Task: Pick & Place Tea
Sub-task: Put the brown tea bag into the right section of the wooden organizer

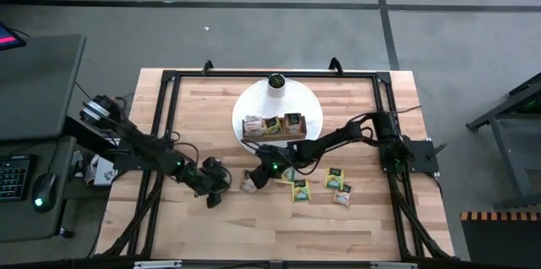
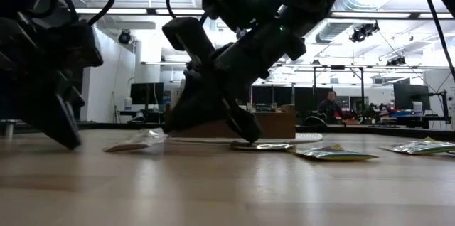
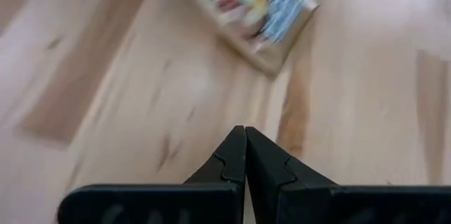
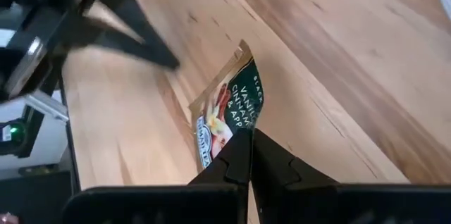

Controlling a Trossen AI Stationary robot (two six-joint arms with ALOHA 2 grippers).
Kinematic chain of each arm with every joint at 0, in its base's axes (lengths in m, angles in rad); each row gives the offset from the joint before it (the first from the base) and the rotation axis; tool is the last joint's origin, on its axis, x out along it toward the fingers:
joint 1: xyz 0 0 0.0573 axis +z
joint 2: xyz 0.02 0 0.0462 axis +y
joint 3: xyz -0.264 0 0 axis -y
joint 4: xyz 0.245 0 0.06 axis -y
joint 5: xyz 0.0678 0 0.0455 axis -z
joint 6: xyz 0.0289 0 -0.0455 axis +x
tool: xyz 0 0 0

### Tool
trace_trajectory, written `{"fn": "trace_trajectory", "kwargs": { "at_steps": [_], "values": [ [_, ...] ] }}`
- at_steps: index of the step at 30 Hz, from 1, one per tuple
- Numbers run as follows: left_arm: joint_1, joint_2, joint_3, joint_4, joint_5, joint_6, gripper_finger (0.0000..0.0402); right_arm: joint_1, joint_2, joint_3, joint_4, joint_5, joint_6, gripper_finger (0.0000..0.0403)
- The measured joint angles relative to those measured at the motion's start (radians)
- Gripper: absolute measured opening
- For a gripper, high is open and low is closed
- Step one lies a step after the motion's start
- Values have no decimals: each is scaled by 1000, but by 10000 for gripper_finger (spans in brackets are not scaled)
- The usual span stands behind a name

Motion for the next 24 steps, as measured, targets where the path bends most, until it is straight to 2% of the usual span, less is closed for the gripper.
{"fn": "trace_trajectory", "kwargs": {
  "at_steps": [7,11,16,20,24],
  "values": [
    [0,-183,1,-198,-14,-81,1,0,-75,2,3,-3,-90,0],
    [0,-239,3,-222,-27,-83,1,-5,-147,2,-6,1,-143,0],
    [1,-249,4,-206,-31,-88,1,-9,-280,3,-40,39,-247,0],
    [1,-249,4,-204,-34,-108,1,-25,-424,3,-182,114,-396,0],
    [1,-250,4,-200,-41,-116,1,-59,-579,4,-383,233,-586,0]
  ]
}}
